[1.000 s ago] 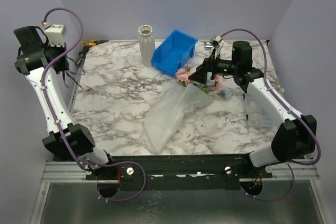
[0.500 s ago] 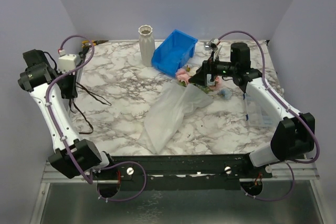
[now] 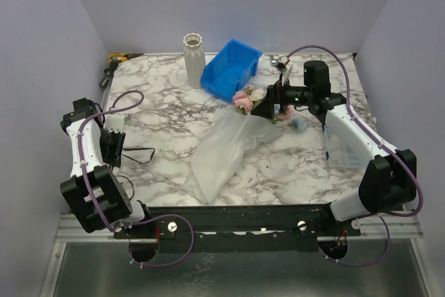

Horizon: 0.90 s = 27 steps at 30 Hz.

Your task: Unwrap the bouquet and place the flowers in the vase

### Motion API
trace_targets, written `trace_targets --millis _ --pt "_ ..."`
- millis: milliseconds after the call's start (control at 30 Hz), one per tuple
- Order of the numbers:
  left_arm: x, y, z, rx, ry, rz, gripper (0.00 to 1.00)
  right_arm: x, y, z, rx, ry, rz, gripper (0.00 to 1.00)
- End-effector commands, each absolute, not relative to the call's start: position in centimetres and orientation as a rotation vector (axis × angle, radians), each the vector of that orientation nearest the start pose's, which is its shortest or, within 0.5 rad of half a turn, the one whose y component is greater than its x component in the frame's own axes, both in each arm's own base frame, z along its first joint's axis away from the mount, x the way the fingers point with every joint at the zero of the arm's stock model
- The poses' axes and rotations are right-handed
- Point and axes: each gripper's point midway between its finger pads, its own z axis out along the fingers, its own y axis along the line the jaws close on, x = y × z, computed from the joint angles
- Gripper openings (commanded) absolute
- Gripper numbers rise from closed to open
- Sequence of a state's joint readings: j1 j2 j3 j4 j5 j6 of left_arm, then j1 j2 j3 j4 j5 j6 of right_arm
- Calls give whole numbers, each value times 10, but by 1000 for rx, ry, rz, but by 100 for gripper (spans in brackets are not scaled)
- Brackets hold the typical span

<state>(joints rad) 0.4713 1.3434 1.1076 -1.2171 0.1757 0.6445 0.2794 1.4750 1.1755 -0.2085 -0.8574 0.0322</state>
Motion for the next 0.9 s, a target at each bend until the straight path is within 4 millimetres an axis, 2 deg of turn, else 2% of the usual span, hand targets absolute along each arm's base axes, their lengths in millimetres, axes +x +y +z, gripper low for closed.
trace_targets --millis 0,167,300,400,500,667,700,867 --pt "201 95 114 334 2941 -47 37 326 228 219 -756 1994 1067 100" --pt "214 71 133 452 2893 -114 69 312 214 196 -723 2130 1007 100" --pt "235 38 157 568 2785 -181 93 301 200 180 -668 2218 970 100" --pt "251 7 177 638 2686 -296 94 297 184 166 -636 2282 931 100" --pt "265 -30 188 697 2587 -457 94 293 174 152 -671 2334 872 99" --pt "289 -90 187 746 2408 -702 90 282 164 113 -707 2455 839 96" --pt "293 -108 187 774 2358 -751 90 282 163 106 -706 2467 835 96" --pt "311 -166 181 787 2258 -906 88 304 166 89 -703 2465 812 95"
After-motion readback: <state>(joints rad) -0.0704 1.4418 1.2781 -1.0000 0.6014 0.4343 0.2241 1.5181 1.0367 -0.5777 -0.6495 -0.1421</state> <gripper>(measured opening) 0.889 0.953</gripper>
